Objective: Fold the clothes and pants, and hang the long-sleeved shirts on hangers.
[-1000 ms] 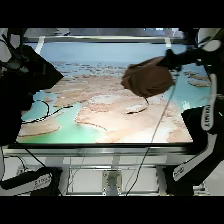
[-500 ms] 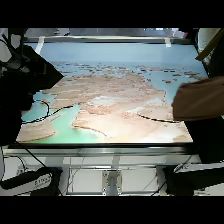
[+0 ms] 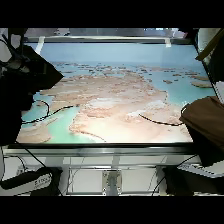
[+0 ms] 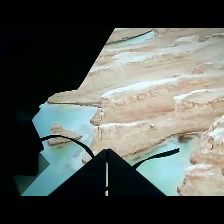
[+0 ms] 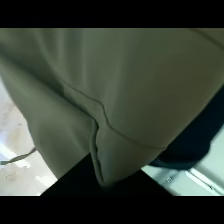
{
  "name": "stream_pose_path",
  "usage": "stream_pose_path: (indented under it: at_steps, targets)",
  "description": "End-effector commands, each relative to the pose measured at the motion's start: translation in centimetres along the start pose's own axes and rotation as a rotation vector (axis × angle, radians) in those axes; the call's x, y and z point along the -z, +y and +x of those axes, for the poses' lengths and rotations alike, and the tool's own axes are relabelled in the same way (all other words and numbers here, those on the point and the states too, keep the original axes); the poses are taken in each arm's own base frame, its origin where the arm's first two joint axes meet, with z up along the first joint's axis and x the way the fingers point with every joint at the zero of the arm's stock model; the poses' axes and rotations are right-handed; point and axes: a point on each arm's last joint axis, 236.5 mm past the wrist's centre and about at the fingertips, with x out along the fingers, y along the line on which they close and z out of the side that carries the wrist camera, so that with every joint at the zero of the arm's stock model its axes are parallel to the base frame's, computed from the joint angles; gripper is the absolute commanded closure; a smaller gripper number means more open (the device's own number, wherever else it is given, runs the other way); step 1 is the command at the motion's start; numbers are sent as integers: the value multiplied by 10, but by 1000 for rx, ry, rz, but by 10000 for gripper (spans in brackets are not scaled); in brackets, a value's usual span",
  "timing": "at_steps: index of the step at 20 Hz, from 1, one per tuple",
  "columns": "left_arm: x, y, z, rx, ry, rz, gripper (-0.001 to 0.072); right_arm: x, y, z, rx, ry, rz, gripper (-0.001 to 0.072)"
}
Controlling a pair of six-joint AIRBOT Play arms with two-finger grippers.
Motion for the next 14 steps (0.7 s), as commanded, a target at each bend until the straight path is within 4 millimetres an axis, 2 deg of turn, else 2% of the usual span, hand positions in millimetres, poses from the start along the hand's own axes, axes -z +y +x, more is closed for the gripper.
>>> stream_pose_path:
  at_steps: [1, 3, 4, 5, 6, 7, 9, 10, 11, 12, 13, 14]
  targets:
    - [0, 0, 0, 0, 1, 1, 682, 43, -49, 32, 50, 104, 154, 699]
    - [0, 0, 0, 1, 1, 0, 683, 49, -57, 41, 61, 127, 171, 698]
    - [0, 0, 0, 1, 1, 0, 682, 47, -58, 40, 65, 115, 170, 636]
    - [0, 0, 0, 1, 1, 0, 682, 45, -56, 36, 66, 108, 166, 440]
    - [0, 0, 0, 1, 1, 0, 682, 43, -54, 28, 66, 99, 166, 276]
    - [0, 0, 1, 1, 2, 1, 682, 37, -49, 17, 63, 72, 169, 224]
    - [0, -1, 1, 5, 2, -1, 683, 13, -34, -16, 42, -47, 160, 224]
    - [0, -1, 1, 5, 2, -1, 683, -3, -18, -33, 1, -128, 131, 225]
    - [0, -1, 1, 5, 2, -1, 683, -21, 11, -53, -97, -223, 107, 227]
    - [1, -1, 1, 5, 6, 0, 682, -34, 51, -70, -236, -303, 54, 251]
    - [6, -2, 1, 7, 25, -1, 682, -38, 97, -88, -387, -354, -19, 380]
    - [15, -3, 0, 12, 63, -17, 682, -29, 146, -103, -533, -373, -140, 593]
